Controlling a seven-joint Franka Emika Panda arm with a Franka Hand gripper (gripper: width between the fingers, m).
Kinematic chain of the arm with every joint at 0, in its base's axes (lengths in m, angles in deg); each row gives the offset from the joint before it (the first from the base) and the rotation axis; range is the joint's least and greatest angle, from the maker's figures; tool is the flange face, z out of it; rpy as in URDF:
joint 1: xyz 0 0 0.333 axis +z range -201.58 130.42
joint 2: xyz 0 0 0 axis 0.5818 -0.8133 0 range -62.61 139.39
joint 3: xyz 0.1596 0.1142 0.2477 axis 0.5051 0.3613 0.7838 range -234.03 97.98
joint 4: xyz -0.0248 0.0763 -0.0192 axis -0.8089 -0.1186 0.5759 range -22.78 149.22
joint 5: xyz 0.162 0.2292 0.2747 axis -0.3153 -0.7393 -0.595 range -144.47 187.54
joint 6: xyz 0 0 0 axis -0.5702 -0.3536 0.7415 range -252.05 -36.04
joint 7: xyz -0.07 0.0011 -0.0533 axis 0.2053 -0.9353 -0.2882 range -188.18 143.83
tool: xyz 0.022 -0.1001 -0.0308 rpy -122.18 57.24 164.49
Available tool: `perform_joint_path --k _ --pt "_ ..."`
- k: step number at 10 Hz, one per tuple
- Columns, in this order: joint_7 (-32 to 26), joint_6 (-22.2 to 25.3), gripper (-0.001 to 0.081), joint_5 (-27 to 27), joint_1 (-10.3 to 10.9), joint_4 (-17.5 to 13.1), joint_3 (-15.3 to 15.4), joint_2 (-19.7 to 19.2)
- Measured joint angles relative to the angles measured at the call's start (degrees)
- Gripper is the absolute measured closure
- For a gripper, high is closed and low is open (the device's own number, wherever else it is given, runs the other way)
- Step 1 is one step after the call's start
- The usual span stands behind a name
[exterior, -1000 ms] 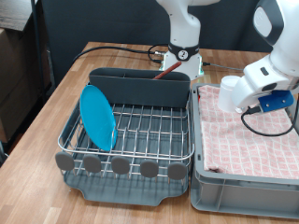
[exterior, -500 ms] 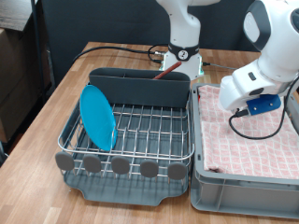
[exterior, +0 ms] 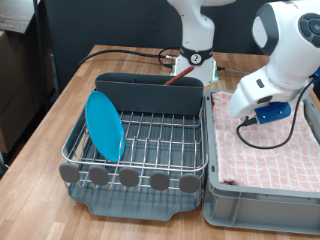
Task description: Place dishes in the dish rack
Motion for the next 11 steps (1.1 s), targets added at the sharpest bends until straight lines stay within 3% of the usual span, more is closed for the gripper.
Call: perform_joint_path --k 2,3,4,5,6,7,9,11 --pt "0.02 -1.11 0.0003 0.0 0.0 0.72 -0.11 0.37" --pt "0.02 -1.12 0.0081 0.0 0.0 0.73 -0.16 0.39" --pt "0.02 -1.12 0.0267 0.0 0.0 0.73 -0.22 0.39" --pt "0.02 -1.12 0.0267 -0.03 0.0 0.73 -0.3 0.39" --pt "0.02 -1.12 0.0431 -0.04 0.0 0.72 -0.37 0.39" --pt "0.02 -1.11 0.0431 -0.04 0.0 0.7 -0.43 0.39" --pt "-0.06 -1.14 0.0737 -0.15 0.0 0.38 -0.47 0.4" --pt "-0.11 -1.13 0.0735 -0.43 0.0 -0.56 -0.55 0.56"
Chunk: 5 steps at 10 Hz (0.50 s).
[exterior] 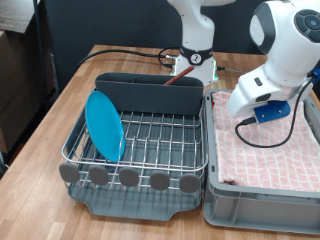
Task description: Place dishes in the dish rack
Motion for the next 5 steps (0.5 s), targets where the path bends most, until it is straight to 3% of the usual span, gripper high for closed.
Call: perform_joint_path --k 5 --pt "0.48 0.99 0.0735 -0.99 -0.04 -3.28 -0.8 1.29"
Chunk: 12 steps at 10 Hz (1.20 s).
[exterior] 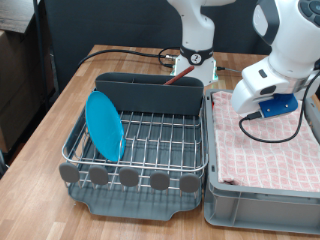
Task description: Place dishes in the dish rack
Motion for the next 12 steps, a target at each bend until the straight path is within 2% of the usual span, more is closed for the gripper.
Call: perform_joint_path --k 2,4,5,6,8,12 --pt "0.62 -1.28 0.0735 0.19 0.0 -0.18 -0.26 1.64" --pt "4.05 -2.63 0.0735 2.01 0.04 -0.39 -0.41 4.17" --pt "5.9 -5.3 0.0735 4.38 0.08 -0.05 -0.42 5.85" --pt "7.22 -8.11 0.0735 6.01 0.3 2.08 -0.41 7.85" --pt "8.35 -6.39 0.0735 6.34 0.28 1.4 -0.5 7.25" --pt "16.37 -4.78 0.0735 9.47 0.2 -2.47 -2.29 6.73"
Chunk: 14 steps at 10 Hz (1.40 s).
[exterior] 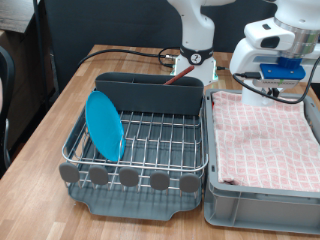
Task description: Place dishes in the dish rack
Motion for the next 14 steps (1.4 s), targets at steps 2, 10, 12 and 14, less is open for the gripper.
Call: perform_joint_path --k 2,10,12,14 --pt "1.1 -0.2 0.0735 2.33 -0.38 -2.12 -1.51 -0.12" --pt "-8.73 -5.3 0.0735 2.31 -5.43 -13.92 -7.09 -9.91" --pt "-9.34 -4.14 0.0735 2.28 -5.81 -18.18 -7.48 -12.68" --pt "-9.72 -1.44 0.0735 1.65 -6.05 -21.96 -7.54 -14.96"
